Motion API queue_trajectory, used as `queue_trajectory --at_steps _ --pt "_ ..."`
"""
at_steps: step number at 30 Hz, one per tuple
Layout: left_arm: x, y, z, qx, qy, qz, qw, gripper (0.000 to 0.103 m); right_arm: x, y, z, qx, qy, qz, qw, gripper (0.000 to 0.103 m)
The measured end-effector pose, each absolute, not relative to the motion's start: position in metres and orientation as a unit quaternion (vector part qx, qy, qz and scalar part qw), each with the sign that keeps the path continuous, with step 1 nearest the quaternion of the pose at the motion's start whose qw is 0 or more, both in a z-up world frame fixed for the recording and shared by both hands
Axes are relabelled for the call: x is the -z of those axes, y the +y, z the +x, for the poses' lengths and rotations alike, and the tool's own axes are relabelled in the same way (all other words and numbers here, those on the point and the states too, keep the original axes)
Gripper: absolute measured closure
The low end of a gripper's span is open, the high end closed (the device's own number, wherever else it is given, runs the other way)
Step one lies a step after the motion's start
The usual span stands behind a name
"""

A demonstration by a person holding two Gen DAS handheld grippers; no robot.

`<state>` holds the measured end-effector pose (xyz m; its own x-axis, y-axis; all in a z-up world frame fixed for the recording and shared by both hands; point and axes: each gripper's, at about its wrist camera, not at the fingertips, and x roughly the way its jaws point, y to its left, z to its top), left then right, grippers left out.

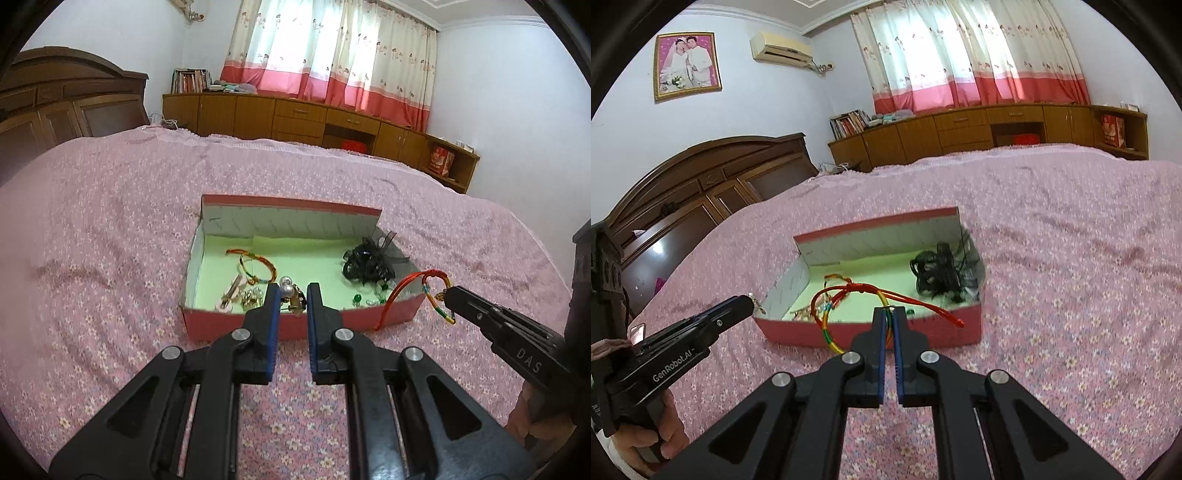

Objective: Organize jewelry
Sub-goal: 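Carry the earring in the left tool and bracelet in the right tool into the box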

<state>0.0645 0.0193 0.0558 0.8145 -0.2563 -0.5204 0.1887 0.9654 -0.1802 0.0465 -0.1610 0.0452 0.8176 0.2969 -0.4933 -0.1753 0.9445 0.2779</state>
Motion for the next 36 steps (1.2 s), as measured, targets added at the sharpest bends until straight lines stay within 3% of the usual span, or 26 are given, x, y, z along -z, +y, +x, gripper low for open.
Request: queue_trajectory --at_steps 21,36 --pt "-0.048 0.010 0.114 0.106 0.260 -0.047 0.959 0.097 -0.039 -0.155 0.100 -0.118 0.266 0.095 0.952 0.098" --pt "-0.006 0.013 0.149 0.091 0.328 -0.053 0.939 0.097 -0.002 -0.156 0.139 -0.094 0.328 0.087 0.936 0.098"
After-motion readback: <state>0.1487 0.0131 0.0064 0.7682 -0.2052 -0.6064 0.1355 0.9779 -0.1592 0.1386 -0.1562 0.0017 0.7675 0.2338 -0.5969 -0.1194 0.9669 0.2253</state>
